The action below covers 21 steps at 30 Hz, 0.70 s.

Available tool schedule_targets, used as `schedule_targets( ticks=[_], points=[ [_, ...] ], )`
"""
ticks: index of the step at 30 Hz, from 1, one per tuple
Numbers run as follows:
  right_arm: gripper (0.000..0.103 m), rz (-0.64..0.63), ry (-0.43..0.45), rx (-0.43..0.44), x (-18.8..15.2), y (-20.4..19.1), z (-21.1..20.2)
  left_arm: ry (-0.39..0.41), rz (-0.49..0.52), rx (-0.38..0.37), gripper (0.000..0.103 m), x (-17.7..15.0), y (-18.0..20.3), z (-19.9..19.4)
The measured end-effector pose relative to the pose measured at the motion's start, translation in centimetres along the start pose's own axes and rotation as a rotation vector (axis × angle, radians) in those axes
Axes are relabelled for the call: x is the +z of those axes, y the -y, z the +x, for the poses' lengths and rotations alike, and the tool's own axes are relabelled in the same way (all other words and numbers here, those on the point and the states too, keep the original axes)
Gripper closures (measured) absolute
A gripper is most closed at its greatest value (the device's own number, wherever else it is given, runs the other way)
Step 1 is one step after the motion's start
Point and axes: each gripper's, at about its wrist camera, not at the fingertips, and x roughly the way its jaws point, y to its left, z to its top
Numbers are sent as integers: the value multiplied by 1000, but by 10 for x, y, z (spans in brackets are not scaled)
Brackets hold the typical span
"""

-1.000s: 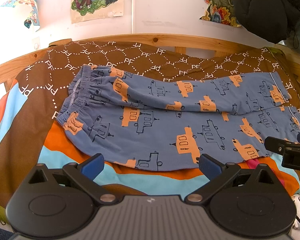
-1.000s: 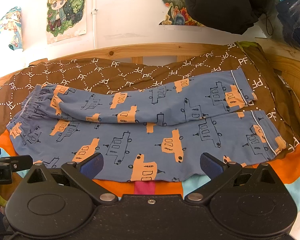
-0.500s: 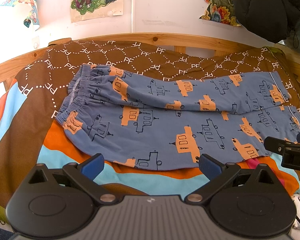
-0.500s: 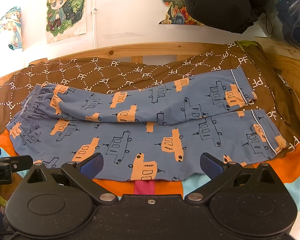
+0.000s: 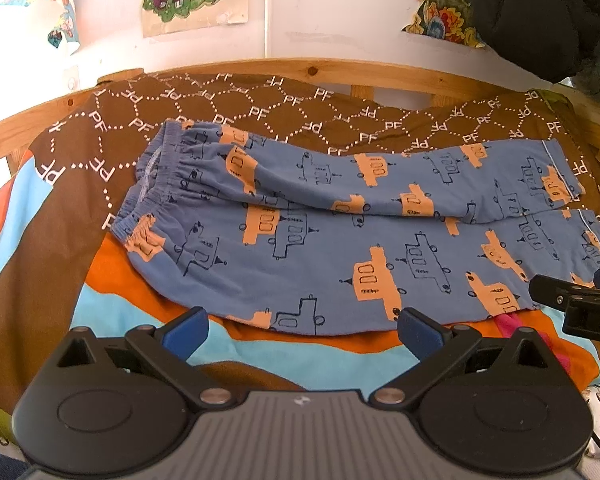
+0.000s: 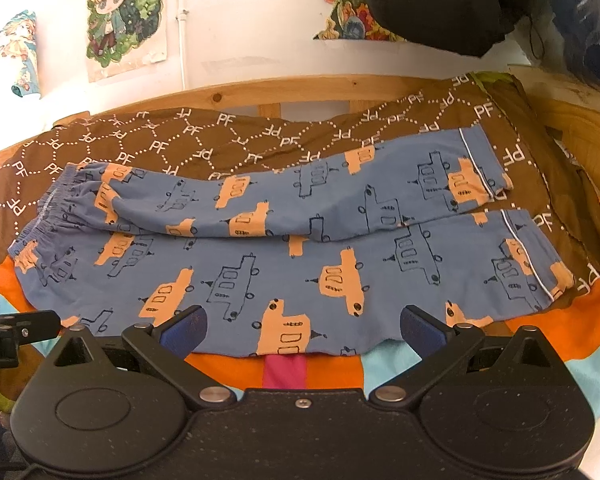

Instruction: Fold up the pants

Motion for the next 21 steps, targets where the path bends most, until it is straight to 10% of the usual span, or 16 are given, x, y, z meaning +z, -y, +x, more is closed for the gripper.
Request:
schedule_targets(
  ticks=[10, 21],
  points=[
    [1, 22, -161, 177, 50, 20, 29, -70, -121, -64, 0, 30, -19, 16],
    [1, -404, -297, 451, 252, 11, 84, 42, 10, -193, 0, 172, -43, 69]
  ],
)
